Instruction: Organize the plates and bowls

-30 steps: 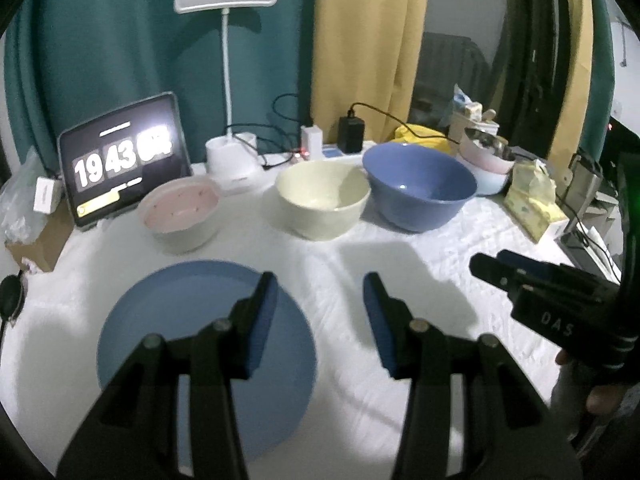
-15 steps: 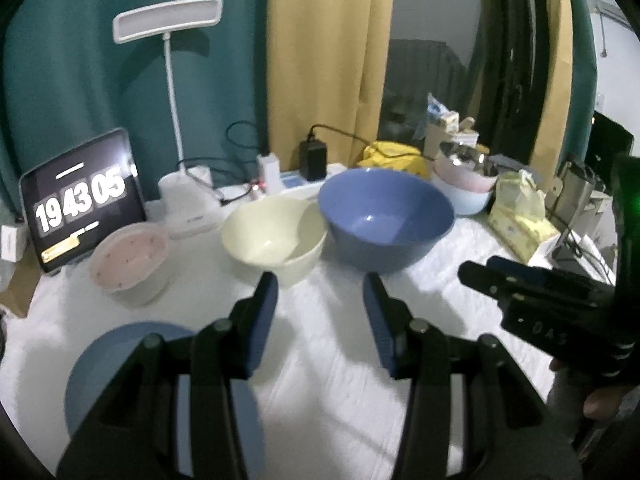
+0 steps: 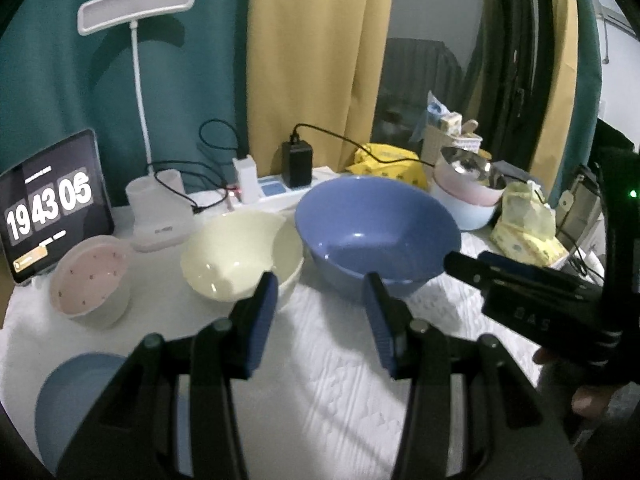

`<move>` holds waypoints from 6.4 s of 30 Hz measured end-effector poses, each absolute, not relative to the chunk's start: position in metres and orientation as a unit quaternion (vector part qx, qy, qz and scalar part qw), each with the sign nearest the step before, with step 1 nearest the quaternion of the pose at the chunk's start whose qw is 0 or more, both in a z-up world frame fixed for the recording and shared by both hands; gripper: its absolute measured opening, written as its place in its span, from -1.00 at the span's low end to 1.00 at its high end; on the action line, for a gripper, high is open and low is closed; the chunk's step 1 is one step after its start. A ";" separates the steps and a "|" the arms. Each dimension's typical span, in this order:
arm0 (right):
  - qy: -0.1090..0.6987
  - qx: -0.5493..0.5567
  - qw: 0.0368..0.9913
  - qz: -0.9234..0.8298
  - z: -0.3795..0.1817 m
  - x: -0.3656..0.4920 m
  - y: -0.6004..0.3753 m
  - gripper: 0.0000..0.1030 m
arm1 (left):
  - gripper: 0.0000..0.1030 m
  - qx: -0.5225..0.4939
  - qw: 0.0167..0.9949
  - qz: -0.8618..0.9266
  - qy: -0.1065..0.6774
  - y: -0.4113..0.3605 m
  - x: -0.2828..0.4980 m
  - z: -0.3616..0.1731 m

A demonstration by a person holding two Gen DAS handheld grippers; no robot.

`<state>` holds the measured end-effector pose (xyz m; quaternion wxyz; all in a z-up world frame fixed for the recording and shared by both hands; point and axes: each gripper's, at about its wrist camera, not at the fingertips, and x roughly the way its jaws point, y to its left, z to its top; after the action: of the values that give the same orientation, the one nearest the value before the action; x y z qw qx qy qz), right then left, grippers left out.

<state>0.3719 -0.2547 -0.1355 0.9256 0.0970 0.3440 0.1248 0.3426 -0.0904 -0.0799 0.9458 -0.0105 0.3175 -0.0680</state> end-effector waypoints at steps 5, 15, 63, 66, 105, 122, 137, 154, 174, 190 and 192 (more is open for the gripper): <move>0.347 0.091 0.925 0.124 -0.146 0.381 -0.257 -0.03 | -0.11 -0.013 0.942 -0.072 0.329 -0.094 0.357 -0.090; 0.375 0.098 0.914 0.118 -0.172 0.393 -0.265 -0.03 | -0.11 -0.009 0.935 -0.085 0.344 -0.110 0.376 -0.106; 0.338 0.076 0.931 0.113 -0.143 0.303 -0.250 -0.65 | -0.59 -0.022 0.940 -0.097 0.328 -0.088 0.306 -0.094; 0.338 0.074 0.931 0.113 -0.142 0.294 -0.247 -0.65 | -0.59 -0.025 0.939 -0.097 0.330 -0.084 0.295 -0.095; 0.396 0.093 0.907 0.112 -0.157 0.238 -0.226 -0.45 | -0.55 -0.039 0.916 -0.094 0.389 -0.055 0.229 -0.121; 0.369 0.099 0.917 0.110 -0.134 0.228 -0.234 -0.41 | -0.26 -0.037 0.914 -0.120 0.385 -0.058 0.220 -0.102; 0.349 0.086 0.925 0.121 -0.113 0.234 -0.225 -0.40 | -0.22 -0.047 0.932 -0.076 0.350 -0.031 0.217 -0.078; 0.336 0.050 0.929 0.146 -0.091 0.277 -0.196 -0.39 | -0.22 -0.054 0.944 -0.057 0.320 -0.007 0.253 -0.054; 0.350 0.018 0.921 0.169 -0.085 0.346 -0.157 -0.39 | -0.22 -0.077 0.937 -0.039 0.337 0.010 0.322 -0.056; 0.384 0.014 0.907 0.174 -0.104 0.391 -0.137 -0.39 | -0.22 -0.085 0.931 -0.026 0.354 0.025 0.369 -0.065; 0.388 0.016 0.905 0.174 -0.106 0.396 -0.135 -0.39 | -0.22 -0.092 0.928 -0.027 0.360 0.027 0.376 -0.067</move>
<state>0.3960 -0.1351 -0.1064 0.9052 0.0157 0.3876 0.1738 0.3757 0.0271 -0.0674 0.9282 -0.0915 0.3597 -0.0272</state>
